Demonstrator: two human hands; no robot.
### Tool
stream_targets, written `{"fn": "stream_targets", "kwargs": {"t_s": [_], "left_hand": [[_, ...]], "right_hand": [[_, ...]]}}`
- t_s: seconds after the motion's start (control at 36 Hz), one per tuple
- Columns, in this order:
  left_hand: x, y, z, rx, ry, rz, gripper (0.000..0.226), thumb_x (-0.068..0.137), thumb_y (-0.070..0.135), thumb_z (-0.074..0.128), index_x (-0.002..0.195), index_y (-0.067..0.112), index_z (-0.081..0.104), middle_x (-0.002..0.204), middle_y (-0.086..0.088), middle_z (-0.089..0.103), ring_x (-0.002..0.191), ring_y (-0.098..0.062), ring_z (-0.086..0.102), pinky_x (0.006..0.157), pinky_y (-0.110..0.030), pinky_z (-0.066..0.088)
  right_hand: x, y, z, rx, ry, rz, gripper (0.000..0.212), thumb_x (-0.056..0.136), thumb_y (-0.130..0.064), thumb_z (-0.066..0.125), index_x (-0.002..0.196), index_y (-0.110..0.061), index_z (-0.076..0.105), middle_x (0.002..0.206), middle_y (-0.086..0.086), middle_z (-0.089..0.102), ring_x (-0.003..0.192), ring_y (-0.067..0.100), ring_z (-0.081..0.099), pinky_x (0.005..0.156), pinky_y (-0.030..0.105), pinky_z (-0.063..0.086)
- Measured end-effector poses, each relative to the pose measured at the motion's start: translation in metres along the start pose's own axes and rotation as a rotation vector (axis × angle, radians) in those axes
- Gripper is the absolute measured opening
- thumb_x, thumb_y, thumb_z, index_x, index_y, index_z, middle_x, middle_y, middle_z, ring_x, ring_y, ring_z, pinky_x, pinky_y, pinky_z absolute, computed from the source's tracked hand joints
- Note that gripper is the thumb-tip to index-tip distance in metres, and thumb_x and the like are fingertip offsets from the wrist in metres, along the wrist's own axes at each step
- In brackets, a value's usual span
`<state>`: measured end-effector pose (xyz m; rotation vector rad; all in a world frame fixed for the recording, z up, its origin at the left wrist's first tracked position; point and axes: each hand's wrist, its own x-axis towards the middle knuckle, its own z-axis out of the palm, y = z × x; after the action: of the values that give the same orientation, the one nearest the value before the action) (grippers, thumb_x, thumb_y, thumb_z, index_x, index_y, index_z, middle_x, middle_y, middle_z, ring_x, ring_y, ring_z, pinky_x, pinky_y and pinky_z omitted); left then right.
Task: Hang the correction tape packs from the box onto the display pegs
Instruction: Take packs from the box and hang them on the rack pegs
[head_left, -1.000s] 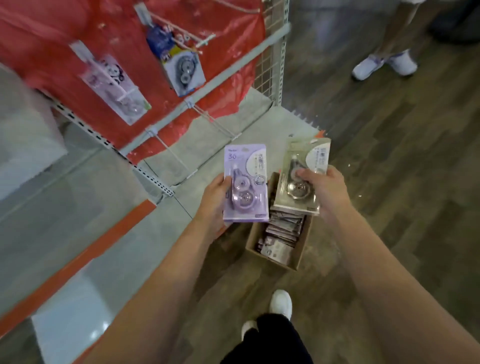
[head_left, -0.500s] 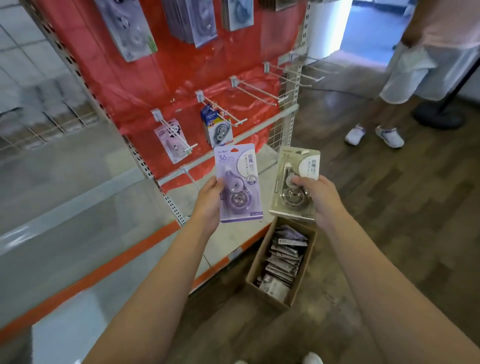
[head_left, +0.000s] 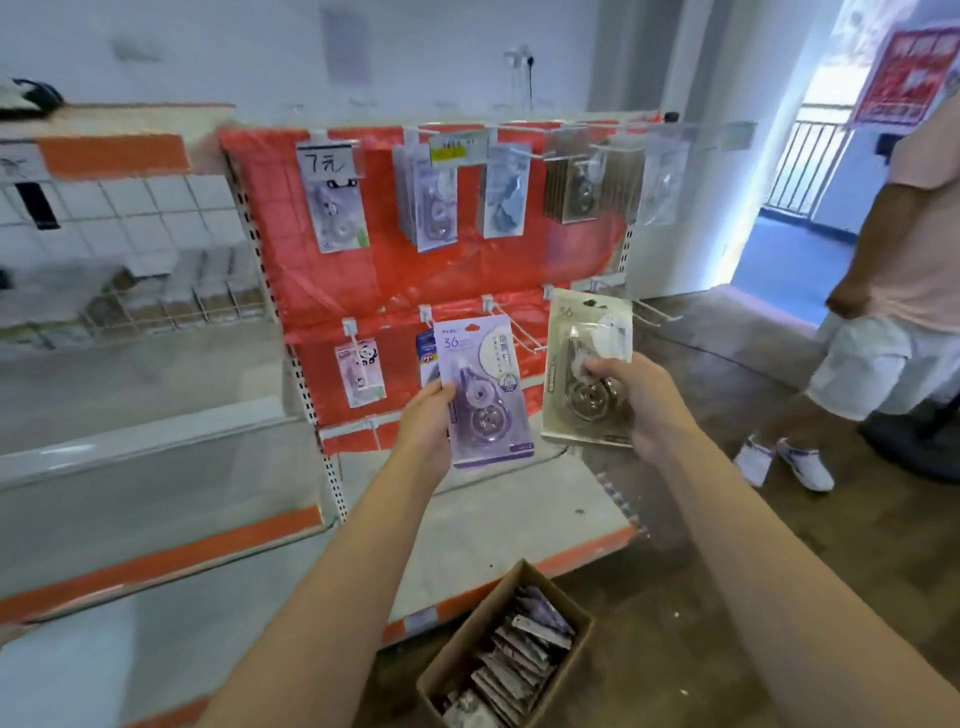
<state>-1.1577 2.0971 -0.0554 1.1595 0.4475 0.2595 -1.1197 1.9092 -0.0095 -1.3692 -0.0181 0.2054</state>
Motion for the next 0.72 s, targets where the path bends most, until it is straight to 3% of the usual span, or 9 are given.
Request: {"fn": "stream_targets", "kwargs": {"t_s": [0.11,0.25,0.33,0.42,0.47,0.53,0.61,0.67,0.72], "left_hand": [[-0.014,0.001,0.022,0.007,0.021,0.055,0.024,0.102,0.007,0.037,0.101,0.008,0.060,0.091,-0.005,0.066,0.085,-0.020,0.062,0.072,-0.030,0.053],[-0.021,0.006,0.043,0.054,0.078,0.088,0.024,0.102,0.009,0.041,0.088,0.015,0.060,0.091,-0.001,0.063,0.093,-0.019,0.058,0.082,-0.030,0.049],[-0.022,0.007,0.056,0.062,0.101,0.089,0.029,0.101,0.006,0.042,0.077,0.017,0.054,0.082,0.003,0.058,0.081,-0.012,0.055,0.068,-0.022,0.045],[-0.020,0.009,0.064,0.071,0.092,0.077,0.021,0.101,0.008,0.044,0.085,0.012,0.058,0.087,0.000,0.061,0.078,-0.010,0.055,0.068,-0.023,0.046],[-0.017,0.011,0.065,0.067,0.087,0.073,0.015,0.101,0.009,0.044,0.094,0.012,0.058,0.088,0.002,0.061,0.076,-0.005,0.054,0.064,-0.019,0.046],[-0.011,0.014,0.065,0.065,0.106,0.090,0.022,0.101,0.008,0.044,0.083,0.013,0.057,0.081,0.006,0.058,0.075,-0.006,0.054,0.060,-0.015,0.046],[-0.001,0.019,0.064,0.064,0.095,0.096,0.029,0.100,0.007,0.044,0.077,0.015,0.059,0.078,0.000,0.063,0.080,-0.019,0.059,0.077,-0.028,0.050],[0.010,0.023,0.060,0.046,0.083,0.066,0.029,0.100,0.007,0.044,0.078,0.012,0.062,0.074,-0.005,0.066,0.073,-0.021,0.061,0.077,-0.033,0.052],[0.021,0.027,0.058,0.060,0.088,0.026,0.029,0.099,0.009,0.044,0.077,0.013,0.062,0.077,-0.009,0.068,0.071,-0.022,0.063,0.076,-0.034,0.052]], "right_hand": [[-0.005,-0.013,-0.017,-0.004,-0.081,-0.040,0.013,0.085,-0.004,0.062,0.088,-0.017,0.062,0.082,0.004,0.068,0.068,0.019,0.064,0.060,0.027,0.051],[-0.002,-0.019,-0.041,-0.005,-0.120,-0.053,0.014,0.085,-0.003,0.062,0.085,-0.017,0.062,0.080,0.002,0.069,0.070,0.020,0.065,0.062,0.029,0.051],[0.005,-0.019,-0.050,-0.017,-0.131,-0.064,0.014,0.084,-0.002,0.063,0.084,-0.016,0.064,0.082,0.004,0.070,0.072,0.022,0.065,0.068,0.032,0.054],[0.015,-0.014,-0.050,-0.037,-0.148,-0.067,0.013,0.083,-0.004,0.066,0.086,-0.016,0.067,0.093,0.008,0.070,0.079,0.023,0.066,0.065,0.030,0.054],[0.021,-0.012,-0.046,-0.029,-0.166,-0.064,0.014,0.084,-0.002,0.065,0.088,-0.015,0.067,0.089,0.006,0.070,0.077,0.021,0.065,0.062,0.027,0.053],[0.028,-0.011,-0.041,-0.028,-0.171,-0.045,0.014,0.084,-0.003,0.065,0.090,-0.015,0.066,0.089,0.006,0.070,0.079,0.023,0.066,0.066,0.031,0.054],[0.040,-0.009,-0.029,-0.047,-0.174,-0.036,0.020,0.080,-0.007,0.070,0.099,-0.012,0.067,0.097,0.010,0.072,0.089,0.030,0.067,0.082,0.046,0.056],[0.049,-0.007,-0.015,-0.079,-0.182,-0.045,0.029,0.079,-0.007,0.071,0.108,-0.008,0.067,0.102,0.012,0.072,0.095,0.032,0.067,0.089,0.048,0.054],[0.058,-0.005,0.004,-0.096,-0.212,-0.039,0.024,0.082,-0.004,0.068,0.107,-0.005,0.067,0.102,0.013,0.072,0.091,0.029,0.067,0.087,0.045,0.054]]}}
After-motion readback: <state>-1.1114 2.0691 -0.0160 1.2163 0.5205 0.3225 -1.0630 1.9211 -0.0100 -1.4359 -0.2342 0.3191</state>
